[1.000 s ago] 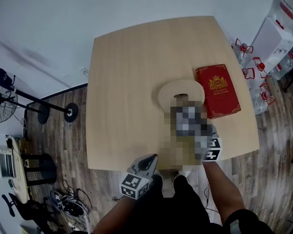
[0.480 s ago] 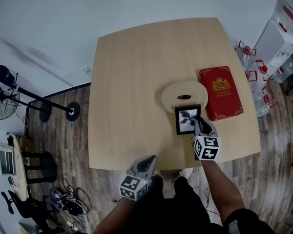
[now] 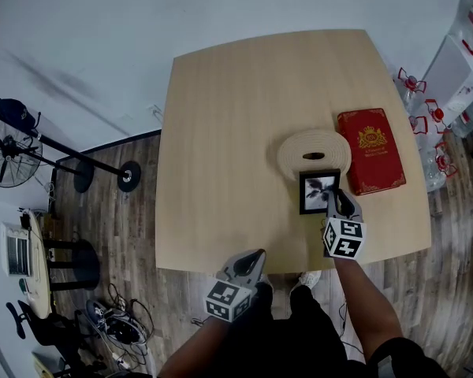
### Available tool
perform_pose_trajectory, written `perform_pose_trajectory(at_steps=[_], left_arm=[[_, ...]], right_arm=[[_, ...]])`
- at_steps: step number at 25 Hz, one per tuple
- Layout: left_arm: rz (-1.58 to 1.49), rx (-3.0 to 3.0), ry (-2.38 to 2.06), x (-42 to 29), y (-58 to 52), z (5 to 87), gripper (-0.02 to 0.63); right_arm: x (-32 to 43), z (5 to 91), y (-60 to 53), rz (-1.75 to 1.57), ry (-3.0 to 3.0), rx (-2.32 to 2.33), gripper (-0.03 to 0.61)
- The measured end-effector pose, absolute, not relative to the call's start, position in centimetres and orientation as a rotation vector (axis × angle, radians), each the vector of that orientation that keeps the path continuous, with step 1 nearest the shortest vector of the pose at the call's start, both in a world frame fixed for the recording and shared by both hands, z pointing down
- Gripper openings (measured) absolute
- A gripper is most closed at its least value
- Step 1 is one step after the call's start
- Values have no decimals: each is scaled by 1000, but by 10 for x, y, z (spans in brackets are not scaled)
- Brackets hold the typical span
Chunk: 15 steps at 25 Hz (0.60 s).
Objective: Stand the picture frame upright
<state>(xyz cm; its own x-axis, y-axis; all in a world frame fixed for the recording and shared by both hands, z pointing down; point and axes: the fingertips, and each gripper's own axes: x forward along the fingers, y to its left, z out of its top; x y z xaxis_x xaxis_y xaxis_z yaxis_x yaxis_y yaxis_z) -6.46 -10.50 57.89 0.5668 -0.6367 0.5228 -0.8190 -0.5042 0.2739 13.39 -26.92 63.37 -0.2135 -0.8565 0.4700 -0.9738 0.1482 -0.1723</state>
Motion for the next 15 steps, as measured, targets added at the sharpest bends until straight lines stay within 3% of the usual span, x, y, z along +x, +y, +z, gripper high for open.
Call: perform_pose_trajectory(at_steps=[15], left_arm=[[482, 2284, -1175, -76, -100, 584, 0]], right_arm=[[130, 637, -264, 669, -2157, 1742, 69]])
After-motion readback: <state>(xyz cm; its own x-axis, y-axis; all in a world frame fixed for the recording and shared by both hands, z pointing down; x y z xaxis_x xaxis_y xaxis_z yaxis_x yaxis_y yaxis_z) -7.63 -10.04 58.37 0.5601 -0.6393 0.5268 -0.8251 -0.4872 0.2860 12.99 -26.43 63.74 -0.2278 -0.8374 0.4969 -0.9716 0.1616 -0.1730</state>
